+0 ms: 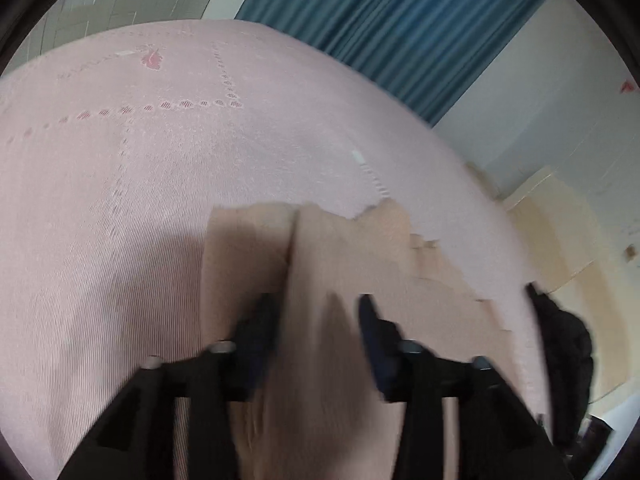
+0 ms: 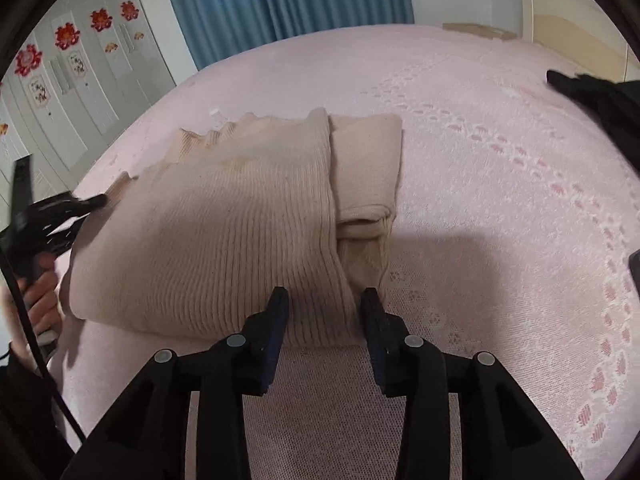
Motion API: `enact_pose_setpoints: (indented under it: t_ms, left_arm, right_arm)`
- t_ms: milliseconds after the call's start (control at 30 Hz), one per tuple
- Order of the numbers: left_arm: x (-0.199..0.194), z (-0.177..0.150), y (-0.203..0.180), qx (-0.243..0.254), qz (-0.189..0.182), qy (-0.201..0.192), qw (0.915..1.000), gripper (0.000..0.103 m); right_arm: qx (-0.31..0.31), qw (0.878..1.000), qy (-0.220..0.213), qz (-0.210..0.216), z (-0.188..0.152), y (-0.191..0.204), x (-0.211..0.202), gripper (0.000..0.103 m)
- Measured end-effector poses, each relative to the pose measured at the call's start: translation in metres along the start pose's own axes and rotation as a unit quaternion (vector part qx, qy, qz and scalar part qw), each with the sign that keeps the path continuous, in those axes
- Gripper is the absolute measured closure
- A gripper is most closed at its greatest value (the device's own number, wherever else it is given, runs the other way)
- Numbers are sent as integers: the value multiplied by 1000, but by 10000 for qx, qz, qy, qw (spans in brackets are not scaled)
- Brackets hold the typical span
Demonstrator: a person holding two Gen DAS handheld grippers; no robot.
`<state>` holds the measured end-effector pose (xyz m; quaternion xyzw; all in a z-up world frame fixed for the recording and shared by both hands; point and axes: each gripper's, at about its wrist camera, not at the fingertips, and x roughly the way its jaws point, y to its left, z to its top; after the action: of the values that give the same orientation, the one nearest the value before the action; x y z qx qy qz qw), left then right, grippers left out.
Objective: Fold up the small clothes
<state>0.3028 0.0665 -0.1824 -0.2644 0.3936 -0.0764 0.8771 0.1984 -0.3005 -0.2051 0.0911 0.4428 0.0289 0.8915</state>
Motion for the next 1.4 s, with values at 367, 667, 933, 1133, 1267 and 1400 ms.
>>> enact_pose_setpoints:
  t_ms: [367,667,933,1133,1267,1400]
  left_arm:
    - [-98,-77,7,600,348,-218,9974,42]
    - [-133,-102,51,-27,223,39,9997,42]
    - [-143,-122,54,-79,154,114,9998,42]
    - [-138,-128,52,-123,144,222,9996,42]
    - [-122,-130,51,-316,-29,534,9981,42]
    - [-112,-131,45,-427,-238,602,9970,42]
  right_arm:
    - [-94,9991,-402,-79,-15,17,-34,62]
    - [26,9976,-622,302,-42,34,-73,59]
    - [88,9978,-522,397,-47,38,-72,58]
    - [186,9980,-337,508,-46,33,-65,58]
    - [180,9978,-322,543,-47,34,-64,58]
    - [136,9976,-250,638,-44,40,-59,58]
